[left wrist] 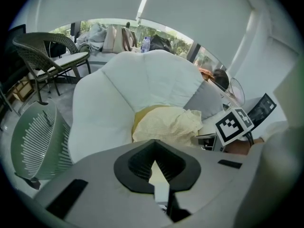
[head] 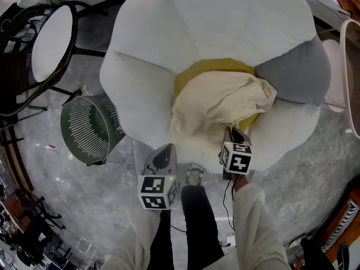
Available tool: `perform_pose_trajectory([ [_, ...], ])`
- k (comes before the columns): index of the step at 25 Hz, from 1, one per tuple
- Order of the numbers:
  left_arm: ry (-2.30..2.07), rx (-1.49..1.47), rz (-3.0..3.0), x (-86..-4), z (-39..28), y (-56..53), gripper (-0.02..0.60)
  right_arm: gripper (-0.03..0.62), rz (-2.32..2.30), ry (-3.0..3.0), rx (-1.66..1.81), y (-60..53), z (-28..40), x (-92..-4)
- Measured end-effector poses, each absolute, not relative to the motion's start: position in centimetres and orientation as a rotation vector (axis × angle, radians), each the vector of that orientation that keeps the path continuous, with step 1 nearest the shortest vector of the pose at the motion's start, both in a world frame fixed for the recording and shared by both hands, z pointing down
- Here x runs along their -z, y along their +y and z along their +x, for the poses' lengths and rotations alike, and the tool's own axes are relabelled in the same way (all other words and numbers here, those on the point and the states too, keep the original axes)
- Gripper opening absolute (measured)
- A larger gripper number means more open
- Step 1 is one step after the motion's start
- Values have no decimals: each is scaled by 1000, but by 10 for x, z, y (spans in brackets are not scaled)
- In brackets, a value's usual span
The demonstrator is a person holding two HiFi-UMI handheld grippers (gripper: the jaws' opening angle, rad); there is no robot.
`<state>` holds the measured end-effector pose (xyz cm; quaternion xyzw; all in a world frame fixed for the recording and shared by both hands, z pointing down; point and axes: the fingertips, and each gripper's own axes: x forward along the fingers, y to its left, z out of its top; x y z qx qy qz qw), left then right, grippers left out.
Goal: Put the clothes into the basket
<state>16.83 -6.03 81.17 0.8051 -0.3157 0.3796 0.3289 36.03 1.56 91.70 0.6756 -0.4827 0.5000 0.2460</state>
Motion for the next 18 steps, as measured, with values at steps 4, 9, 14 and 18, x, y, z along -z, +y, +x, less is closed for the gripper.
perform_pose_trajectory([
  [4, -839, -959, 2110, -784, 166, -59, -4, 48, 1889, -1373, -1310, 10, 355, -869],
  [9, -879, -891, 2138, -740, 155, -68, -4, 46, 1974, -1447, -1243, -9, 341, -799],
  [14, -953, -830, 2144, -693, 116, -78, -4, 46, 2015, -1549, -1191, -30, 297, -728],
  [18, -1025, -772, 2134, -652, 77, -86, -5, 46, 2008, -1649, -1124, -52, 254, -669],
])
